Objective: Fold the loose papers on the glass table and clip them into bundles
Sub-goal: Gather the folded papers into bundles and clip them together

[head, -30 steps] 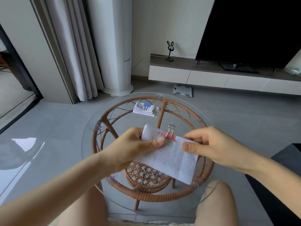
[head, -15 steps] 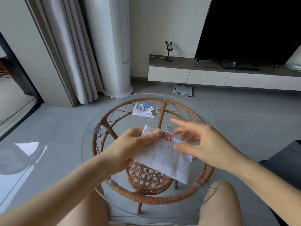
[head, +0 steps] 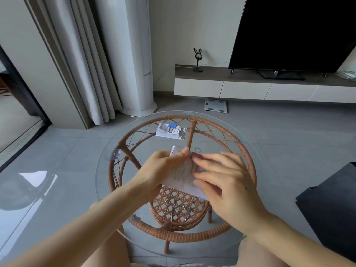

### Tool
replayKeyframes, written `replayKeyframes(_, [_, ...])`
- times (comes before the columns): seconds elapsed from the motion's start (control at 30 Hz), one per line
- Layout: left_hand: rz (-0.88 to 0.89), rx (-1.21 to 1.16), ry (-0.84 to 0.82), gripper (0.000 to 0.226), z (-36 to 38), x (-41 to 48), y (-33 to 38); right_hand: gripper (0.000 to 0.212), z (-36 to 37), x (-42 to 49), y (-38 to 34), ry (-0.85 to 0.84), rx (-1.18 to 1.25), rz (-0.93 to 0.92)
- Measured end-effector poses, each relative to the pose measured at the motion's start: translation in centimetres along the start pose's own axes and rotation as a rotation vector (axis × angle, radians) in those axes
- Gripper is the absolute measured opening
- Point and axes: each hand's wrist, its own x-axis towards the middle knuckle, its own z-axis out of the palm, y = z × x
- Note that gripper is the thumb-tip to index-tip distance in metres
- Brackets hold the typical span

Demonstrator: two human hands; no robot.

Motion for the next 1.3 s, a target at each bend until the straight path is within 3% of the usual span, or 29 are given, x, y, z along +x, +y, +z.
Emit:
replayKeyframes(0.13, [0.047,0.104,-0.052,0.039,-0.3,0.1,-0.4,0.04,-1.0,1.4,0.6,0.048,0.133,0.164])
replayKeyframes(0.23, [0.094,0.141,-0.109,0.035,-0.5,0.1,-0.1,0.05,-1.0,2.1,1.0,-0.168,0.191,0.291])
replayKeyframes(0.37, [0.132,0.164,-0.172,0.039,-0.8,0.6,0.4,0.038,-1.2,2.7,1.7,-0.458,0.426,0.437])
replayKeyframes(0.53, [0.274,0.412,-0.139,0.035,-0.3,2.7,1.1,0.026,-0.4,3.8,3.4,-0.544,0.603,0.63])
replayKeyframes(0.63, [0.246,0.487,-0.124,0.053,-1.1,5.1,0.7,0.024,0.5,4.6,4.7,-0.507,0.666,0.758])
replayKeyframes(0.7, [0.2,0.483,-0.027,0.057,-2.3,7.0,0.5,0.025,1.7,5.1,6.4,-0.375,0.706,0.884])
replayKeyframes(0.83, [0.157,0.76,0.349,0.022,-5.9,12.5,-1.4,0.018,5.0,6.7,11.9,-0.184,0.772,1.062])
replayKeyframes(0.97, [0.195,1.175,0.482,0.032,-7.5,17.4,-3.2,0.015,8.1,8.7,17.0,-0.254,0.667,1.067])
replayKeyframes(1.07, [0.31,1.541,0.346,0.04,-7.5,19.9,-3.8,0.027,9.4,10.7,20.7,-0.458,0.604,1.018])
replayKeyframes(1.2, [0.339,1.604,0.09,0.045,-8.3,22.2,-4.8,0.04,10.8,13.5,23.7,-0.683,0.558,0.902])
replayKeyframes(1.3, [0.336,1.58,0.078,0.047,-8.5,23.0,-5.9,0.035,13.3,14.2,25.6,-0.626,0.38,0.778])
